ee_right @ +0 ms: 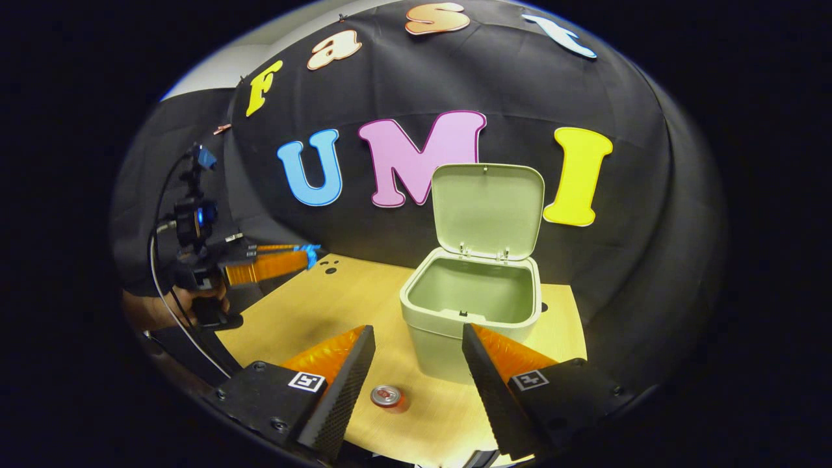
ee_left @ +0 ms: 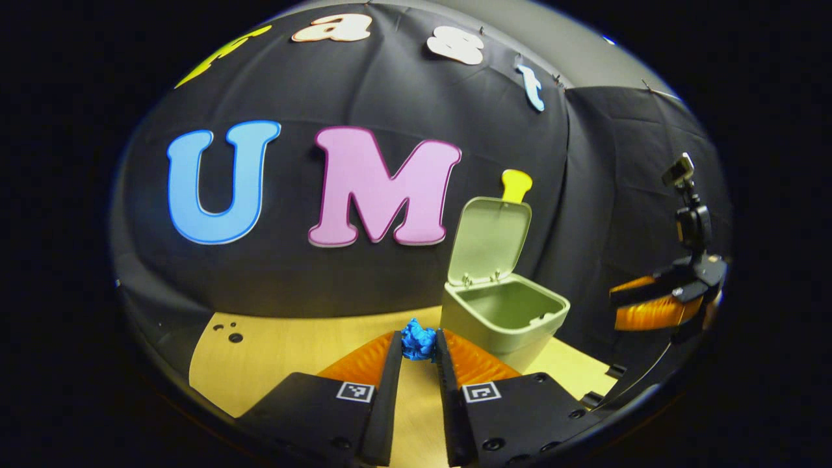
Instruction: Press the lid of the desktop garbage bin to open it, pick up the crumpled paper on the desktop and throw it into the bin, then pick up the pop can on the desktop and drop it into the bin, and finally close the garbage bin lid.
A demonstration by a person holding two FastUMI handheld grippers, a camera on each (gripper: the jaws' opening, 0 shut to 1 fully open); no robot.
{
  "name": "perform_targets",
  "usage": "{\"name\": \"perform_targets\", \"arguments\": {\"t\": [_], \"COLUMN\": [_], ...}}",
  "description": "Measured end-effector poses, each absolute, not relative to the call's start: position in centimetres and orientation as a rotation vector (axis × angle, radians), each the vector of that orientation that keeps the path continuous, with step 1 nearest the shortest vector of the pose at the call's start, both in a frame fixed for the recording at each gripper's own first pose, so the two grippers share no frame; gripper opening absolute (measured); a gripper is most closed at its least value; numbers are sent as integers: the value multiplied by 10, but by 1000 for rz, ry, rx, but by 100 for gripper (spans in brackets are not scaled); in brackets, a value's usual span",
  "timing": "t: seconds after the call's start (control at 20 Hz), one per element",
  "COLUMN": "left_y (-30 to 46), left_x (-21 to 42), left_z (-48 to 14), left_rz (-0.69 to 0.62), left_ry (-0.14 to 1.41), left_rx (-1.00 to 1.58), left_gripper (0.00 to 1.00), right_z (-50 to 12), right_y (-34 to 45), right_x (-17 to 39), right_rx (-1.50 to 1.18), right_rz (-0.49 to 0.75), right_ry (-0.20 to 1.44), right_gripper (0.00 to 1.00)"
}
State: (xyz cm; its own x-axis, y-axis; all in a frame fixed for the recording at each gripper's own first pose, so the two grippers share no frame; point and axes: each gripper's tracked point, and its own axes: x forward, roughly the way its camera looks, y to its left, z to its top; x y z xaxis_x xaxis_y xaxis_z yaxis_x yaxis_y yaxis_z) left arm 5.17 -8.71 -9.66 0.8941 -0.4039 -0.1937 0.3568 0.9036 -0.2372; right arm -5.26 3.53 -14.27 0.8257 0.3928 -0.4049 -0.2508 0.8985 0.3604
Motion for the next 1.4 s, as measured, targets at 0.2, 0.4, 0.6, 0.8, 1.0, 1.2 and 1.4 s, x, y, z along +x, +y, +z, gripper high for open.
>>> {"name": "perform_targets", "arguments": {"t": [0.2, 0.4, 0.6, 0.8, 1.0, 1.2, 1.4], "left_y": [-119, -165, -207, -235, -253, -259, -265], "left_x": [70, 84, 98, 117, 137, 149, 156], "left_z": [-75, -58, -52, -71, -92, -104, -111], "left_rz": [-469, -566, -647, -690, -701, -701, -711], "left_ry": [191, 142, 121, 155, 200, 217, 227], "left_rx": [-202, -160, -132, -122, -134, -118, -103], "left_gripper": [35, 35, 33, 35, 35, 34, 46], "right_z": [-153, -160, -167, -171, -173, -175, -178], "right_y": [40, 43, 44, 43, 38, 32, 29], "right_x": [-60, -64, -70, -72, -81, -83, -83], "right_rx": [314, 328, 343, 345, 341, 344, 353], "right_rz": [346, 336, 318, 295, 265, 229, 209], "right_ry": [517, 533, 547, 556, 563, 567, 577], "right_gripper": [88, 89, 91, 91, 91, 91, 91]}}
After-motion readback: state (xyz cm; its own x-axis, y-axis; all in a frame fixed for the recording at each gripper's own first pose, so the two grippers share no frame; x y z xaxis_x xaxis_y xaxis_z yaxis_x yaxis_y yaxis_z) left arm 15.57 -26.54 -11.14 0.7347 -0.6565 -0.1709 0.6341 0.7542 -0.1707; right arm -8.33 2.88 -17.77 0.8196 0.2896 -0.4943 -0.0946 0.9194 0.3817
